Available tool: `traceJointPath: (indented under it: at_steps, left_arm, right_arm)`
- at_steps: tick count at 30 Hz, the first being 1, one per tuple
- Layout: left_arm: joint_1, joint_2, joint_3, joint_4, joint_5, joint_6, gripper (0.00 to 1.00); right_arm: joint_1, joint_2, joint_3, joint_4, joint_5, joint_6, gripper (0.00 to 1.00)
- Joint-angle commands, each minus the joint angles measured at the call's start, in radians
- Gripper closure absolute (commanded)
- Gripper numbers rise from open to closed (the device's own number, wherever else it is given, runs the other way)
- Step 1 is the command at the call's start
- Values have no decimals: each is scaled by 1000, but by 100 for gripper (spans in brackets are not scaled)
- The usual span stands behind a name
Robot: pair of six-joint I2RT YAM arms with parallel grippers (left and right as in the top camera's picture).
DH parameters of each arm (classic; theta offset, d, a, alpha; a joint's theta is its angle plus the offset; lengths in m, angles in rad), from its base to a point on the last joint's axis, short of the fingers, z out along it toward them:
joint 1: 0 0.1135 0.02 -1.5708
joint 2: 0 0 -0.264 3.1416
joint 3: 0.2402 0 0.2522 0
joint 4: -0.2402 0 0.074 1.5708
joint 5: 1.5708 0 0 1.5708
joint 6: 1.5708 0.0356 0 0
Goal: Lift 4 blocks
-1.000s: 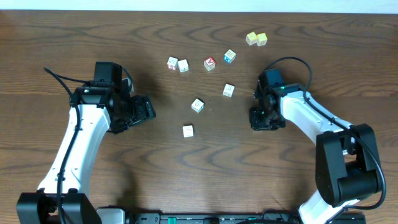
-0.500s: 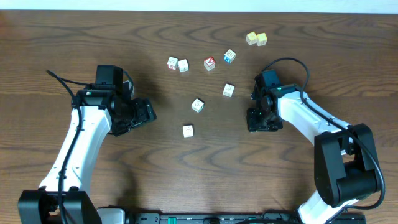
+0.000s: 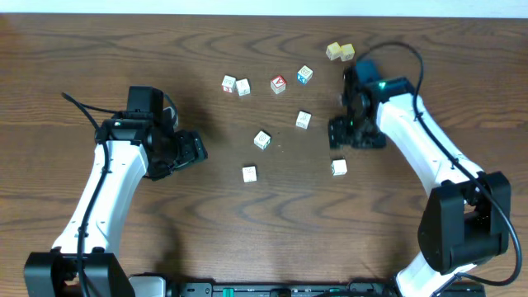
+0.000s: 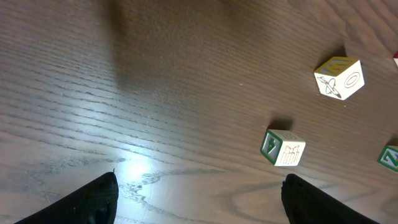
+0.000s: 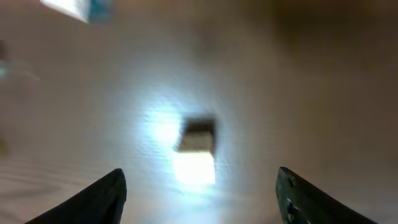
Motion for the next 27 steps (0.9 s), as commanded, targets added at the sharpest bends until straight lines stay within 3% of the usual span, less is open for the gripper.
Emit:
traceJointPath:
  at_steps: [1,8,16,27]
  left_arm:
    - [4,7,-13,-2,2,-1,16]
    - [4,7,-13,-3,2,0,16]
    - [4,7,-13,-3,2,0,16]
    - [4,7,-13,-3,2,0,16]
  right_arm:
    - [20,5,32,67,-85,47,30]
    - [94,49,23,286,-35,269,39]
    - [193,172,23,401,137,389,32]
    - [205,271,23,525,179,403,35]
